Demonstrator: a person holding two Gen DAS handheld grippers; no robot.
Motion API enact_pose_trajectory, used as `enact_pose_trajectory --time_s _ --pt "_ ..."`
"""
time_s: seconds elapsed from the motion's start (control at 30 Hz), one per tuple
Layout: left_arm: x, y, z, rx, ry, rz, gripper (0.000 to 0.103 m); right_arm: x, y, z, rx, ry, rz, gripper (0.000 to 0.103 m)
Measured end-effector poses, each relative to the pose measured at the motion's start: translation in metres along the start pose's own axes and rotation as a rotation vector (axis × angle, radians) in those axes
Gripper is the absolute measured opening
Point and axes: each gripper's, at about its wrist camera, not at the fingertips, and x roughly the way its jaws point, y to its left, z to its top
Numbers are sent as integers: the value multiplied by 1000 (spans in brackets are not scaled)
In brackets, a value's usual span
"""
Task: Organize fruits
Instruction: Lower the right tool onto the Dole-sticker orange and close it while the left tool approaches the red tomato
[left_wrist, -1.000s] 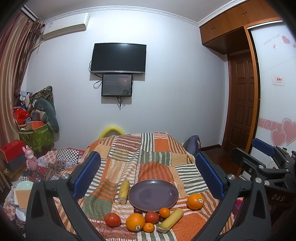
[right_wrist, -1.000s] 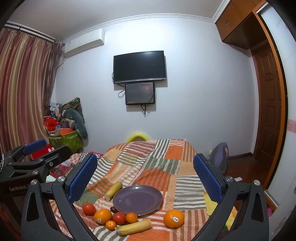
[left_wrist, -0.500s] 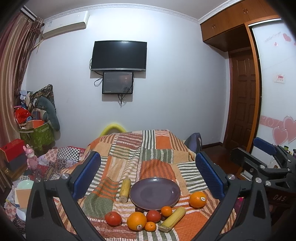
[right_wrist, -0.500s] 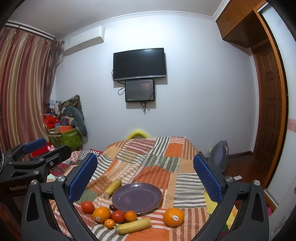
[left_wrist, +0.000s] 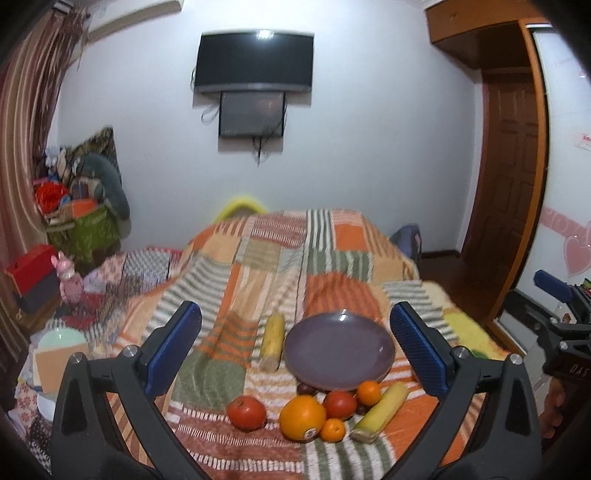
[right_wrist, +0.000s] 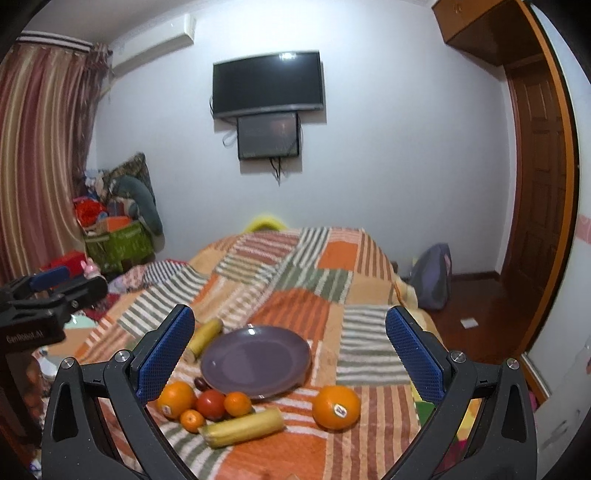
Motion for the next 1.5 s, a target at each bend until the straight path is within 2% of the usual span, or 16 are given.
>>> enact_pose_trajectory --time_s 0.13,0.4,0.57,0.83,1.07,1.23,1.3,1.4,1.5 --pt "31 21 -13 -49 114 -19 103 14 -10 -12 -14 67 -24 103" --pt "77 49 -43 -51 270 24 103 40 -23 -29 -9 197 -55 103" --pt "104 65 -61 -59 385 19 103 54 -36 -38 17 253 -73 103" --pt "146 80 -94 -55 535 55 103 70 -52 -49 43 323 -107 103" --pt "161 83 -109 -48 599 50 103 83 -62 -58 52 374 -115 103" --pt "170 78 -119 -35 638 48 88 96 -70 -68 84 432 -91 103" --pt "174 80 -126 -65 666 44 86 101 -72 -74 97 463 -70 98" --pt "174 80 -127 -79 657 45 86 108 -72 -81 95 497 -52 93" --pt "174 82 -129 -85 661 35 86 114 -72 -87 107 531 -34 92"
